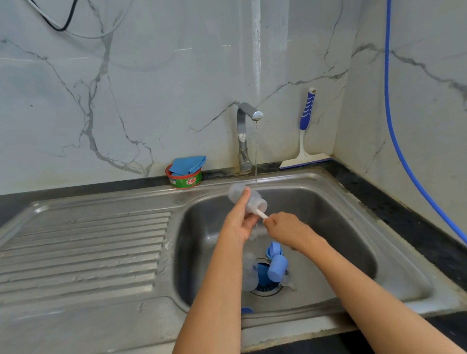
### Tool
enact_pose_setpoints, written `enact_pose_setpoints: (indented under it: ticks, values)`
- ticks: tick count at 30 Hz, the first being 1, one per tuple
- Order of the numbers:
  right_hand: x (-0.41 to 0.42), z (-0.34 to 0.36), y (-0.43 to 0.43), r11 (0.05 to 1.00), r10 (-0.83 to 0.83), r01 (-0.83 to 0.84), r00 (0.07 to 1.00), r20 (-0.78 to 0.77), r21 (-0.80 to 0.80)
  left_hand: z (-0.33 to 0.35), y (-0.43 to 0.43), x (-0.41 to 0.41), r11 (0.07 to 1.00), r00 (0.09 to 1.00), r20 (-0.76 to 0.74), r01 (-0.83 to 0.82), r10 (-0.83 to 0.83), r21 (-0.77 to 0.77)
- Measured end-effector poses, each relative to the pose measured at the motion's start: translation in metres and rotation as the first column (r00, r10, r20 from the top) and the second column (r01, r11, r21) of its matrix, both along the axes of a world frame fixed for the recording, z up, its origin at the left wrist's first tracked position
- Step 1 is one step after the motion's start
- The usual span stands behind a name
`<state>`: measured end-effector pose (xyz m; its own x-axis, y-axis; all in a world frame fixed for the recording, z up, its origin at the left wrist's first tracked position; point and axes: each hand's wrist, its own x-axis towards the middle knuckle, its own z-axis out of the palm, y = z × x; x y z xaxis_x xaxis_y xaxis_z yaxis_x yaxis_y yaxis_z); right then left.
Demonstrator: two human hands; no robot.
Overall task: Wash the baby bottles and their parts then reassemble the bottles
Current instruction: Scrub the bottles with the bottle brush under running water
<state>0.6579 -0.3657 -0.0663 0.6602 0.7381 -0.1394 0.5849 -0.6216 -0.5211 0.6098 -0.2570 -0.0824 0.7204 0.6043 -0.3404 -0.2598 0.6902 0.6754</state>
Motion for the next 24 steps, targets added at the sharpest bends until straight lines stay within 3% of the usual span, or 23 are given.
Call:
enact_pose_setpoints:
  ticks: [2, 4, 7, 9, 13, 16, 19, 22, 24]
  values:
    - [-0.001, 0.006, -0.004, 0.996, 0.004, 0.026, 0.940, -0.342, 0.084, -0.002, 0.005, 0.000, 1.000, 1.000, -0.025, 0.005, -0.005, -0.015]
    - [0.000, 0.011, -0.008, 0.990, 0.046, 0.040, 0.805, -0.592, 0.131, -0.001, 0.005, 0.001, 0.999, 0.999, -0.016, 0.041, -0.041, 0.000]
    - [0.005, 0.013, -0.010, 0.991, 0.103, -0.007, 0.673, -0.732, 0.133, 0.000, 0.005, 0.000, 0.997, 0.997, 0.027, 0.074, -0.074, 0.004]
    - [0.004, 0.012, -0.008, 0.994, 0.091, -0.016, 0.661, -0.745, 0.106, 0.002, 0.004, -0.002, 0.997, 0.996, 0.042, 0.078, -0.079, 0.006]
    - [-0.002, 0.011, -0.005, 0.999, 0.002, -0.024, 0.823, -0.569, -0.031, 0.004, -0.003, -0.002, 0.995, 0.996, 0.076, 0.053, -0.046, -0.089]
    - [0.000, 0.003, 0.002, 0.988, 0.000, -0.028, 0.983, -0.184, -0.149, 0.004, -0.006, 0.001, 0.987, 0.996, 0.084, -0.004, 0.018, -0.159]
    - [-0.003, -0.011, 0.005, 0.982, -0.035, 0.076, 0.972, 0.232, -0.172, 0.004, -0.006, 0.006, 0.977, 0.995, 0.086, -0.024, 0.043, -0.210]
    - [-0.007, -0.015, 0.006, 0.992, -0.100, 0.120, 0.945, 0.313, -0.046, 0.003, -0.004, 0.006, 0.968, 0.994, 0.103, -0.009, 0.036, -0.250]
    - [-0.004, -0.015, 0.009, 0.996, -0.050, 0.072, 0.948, 0.315, -0.057, 0.002, 0.001, 0.004, 0.968, 0.994, 0.103, -0.006, 0.033, -0.252]
